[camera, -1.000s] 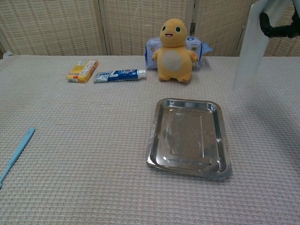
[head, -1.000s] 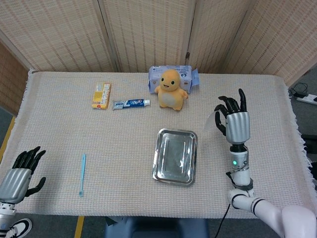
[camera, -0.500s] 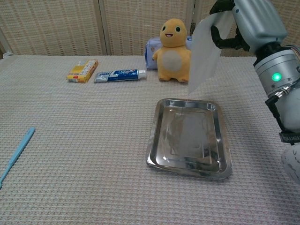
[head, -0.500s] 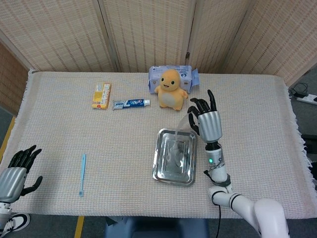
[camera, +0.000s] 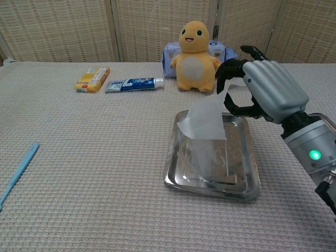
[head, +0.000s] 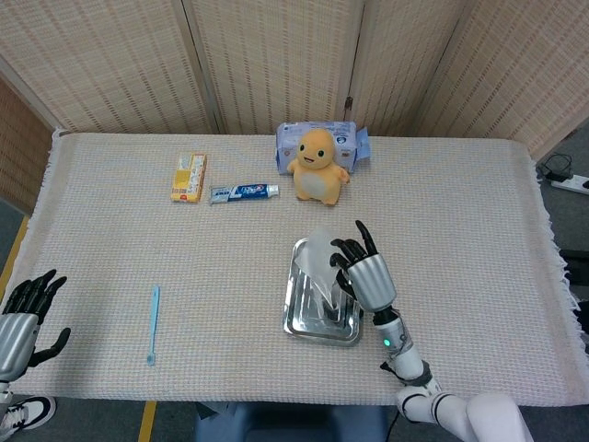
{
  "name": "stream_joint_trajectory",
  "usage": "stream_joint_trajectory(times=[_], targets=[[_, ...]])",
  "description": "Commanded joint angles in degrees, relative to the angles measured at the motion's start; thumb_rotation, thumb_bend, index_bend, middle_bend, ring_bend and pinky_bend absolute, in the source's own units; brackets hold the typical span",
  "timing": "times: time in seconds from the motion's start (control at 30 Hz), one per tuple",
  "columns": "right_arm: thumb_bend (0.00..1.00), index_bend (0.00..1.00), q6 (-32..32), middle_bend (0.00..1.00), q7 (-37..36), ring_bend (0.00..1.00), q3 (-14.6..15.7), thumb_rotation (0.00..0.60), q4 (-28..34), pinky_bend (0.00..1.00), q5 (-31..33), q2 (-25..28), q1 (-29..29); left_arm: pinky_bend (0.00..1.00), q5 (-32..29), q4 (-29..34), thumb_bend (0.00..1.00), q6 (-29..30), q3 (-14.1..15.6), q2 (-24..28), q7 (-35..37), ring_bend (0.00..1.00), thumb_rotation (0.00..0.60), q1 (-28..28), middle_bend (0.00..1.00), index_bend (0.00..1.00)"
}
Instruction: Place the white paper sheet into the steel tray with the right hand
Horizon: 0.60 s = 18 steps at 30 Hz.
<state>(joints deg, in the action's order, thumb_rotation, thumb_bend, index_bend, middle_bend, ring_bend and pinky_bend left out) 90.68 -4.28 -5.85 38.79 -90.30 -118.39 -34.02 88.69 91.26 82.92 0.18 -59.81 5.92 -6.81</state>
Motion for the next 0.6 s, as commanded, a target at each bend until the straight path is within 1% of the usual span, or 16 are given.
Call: stream_joint_trajectory(times=[0.03, 0.1, 0.2, 0.3, 0.43, 0.6], targets=[[0.59, 0.67, 0.9, 0.35, 1.8, 0.35, 4.0, 0.600, 1.8, 0.00, -2.5, 1.3, 3.4, 0.00, 0.2, 0.1, 0.46, 0.0, 0.1, 0.0, 0.0, 0.03, 0.600, 0.0, 0.00, 0.00], [0.59, 0.67, 2.9, 0.35, 2.7, 0.34, 5.8, 0.600, 3.5, 0.00, -3.9, 2.9, 5.4, 0.00, 0.5, 0.1, 0.46, 0.3, 0.1, 0.1, 0.1, 0.03, 0.600, 0.1, 0.00, 0.00], [0.59, 0.67, 4.3, 0.35, 3.9, 0.34, 7.6, 0.600, 6.4, 0.00, -5.0, 5.3, 7.8, 0.00, 0.4, 0.0, 0.46, 0.1, 0.1, 0.0, 0.1, 0.03, 0.600, 0.0, 0.00, 0.00], [0.59, 0.68, 4.5, 0.35, 5.9, 0.34, 8.5, 0.600, 8.4, 0.00, -5.7, 6.8, 8.9, 0.00, 0.3, 0.1, 0.46, -0.1, 0.1, 0.0, -0.1, 0.03, 0.600, -0.1, 0.00, 0.00], [0.59, 0.68, 3.1, 0.35, 8.3, 0.33, 9.3, 0.600, 10.5, 0.00, -5.9, 8.1, 10.2, 0.00, 0.8, 0.3, 0.46, -0.2, 0.3, -0.1, -0.3, 0.03, 0.600, -0.1, 0.00, 0.00], [0.59, 0.68, 0.9, 0.35, 11.9, 0.33, 10.9, 0.600, 12.5, 0.00, -6.3, 9.6, 11.9, 0.00, 0.6, 0.2, 0.46, -0.2, 0.2, 0.0, 0.2, 0.02, 0.600, -0.1, 0.00, 0.00]])
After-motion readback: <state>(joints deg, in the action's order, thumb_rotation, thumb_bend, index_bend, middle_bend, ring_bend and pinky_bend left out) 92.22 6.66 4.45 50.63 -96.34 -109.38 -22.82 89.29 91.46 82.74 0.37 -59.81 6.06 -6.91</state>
